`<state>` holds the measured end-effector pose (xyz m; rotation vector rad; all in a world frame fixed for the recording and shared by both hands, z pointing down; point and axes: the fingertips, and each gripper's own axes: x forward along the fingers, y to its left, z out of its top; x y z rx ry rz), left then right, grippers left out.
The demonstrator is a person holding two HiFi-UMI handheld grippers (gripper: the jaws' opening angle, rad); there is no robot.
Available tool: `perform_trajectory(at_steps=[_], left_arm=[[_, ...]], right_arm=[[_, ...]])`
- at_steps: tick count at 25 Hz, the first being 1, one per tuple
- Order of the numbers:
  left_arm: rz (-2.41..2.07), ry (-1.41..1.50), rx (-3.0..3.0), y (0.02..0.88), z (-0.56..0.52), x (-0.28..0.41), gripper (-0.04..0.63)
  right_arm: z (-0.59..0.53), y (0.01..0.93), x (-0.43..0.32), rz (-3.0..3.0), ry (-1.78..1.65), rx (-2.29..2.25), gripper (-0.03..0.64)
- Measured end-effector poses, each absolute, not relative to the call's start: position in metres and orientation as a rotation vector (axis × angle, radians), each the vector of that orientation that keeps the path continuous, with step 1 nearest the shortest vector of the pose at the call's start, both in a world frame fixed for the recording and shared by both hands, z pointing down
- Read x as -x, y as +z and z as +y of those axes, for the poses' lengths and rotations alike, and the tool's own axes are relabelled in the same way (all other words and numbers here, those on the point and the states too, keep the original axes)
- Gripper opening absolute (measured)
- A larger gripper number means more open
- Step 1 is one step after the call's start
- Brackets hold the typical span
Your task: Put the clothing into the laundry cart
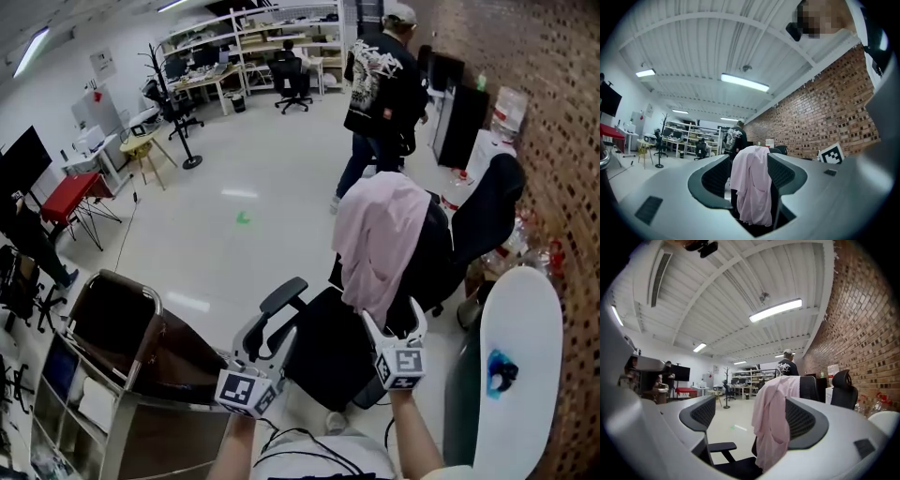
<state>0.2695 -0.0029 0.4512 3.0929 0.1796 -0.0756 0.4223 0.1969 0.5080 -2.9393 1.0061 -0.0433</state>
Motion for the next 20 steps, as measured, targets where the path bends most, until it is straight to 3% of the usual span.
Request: perform_trajectory(at_steps=[4, 20], left_arm=[[0.156, -0.065, -3.083, 0.457, -0.021, -0.262, 0.245], [-0.005, -0.018, -3.033, 0.46, -0.104, -0.253, 0.245]], right_arm=[[0.177, 0.531, -0.474, 0.918, -0.148, 3.026, 0.611], [0.094, 0.609, -0.689, 0.615, -0.461, 3.186, 0.615]])
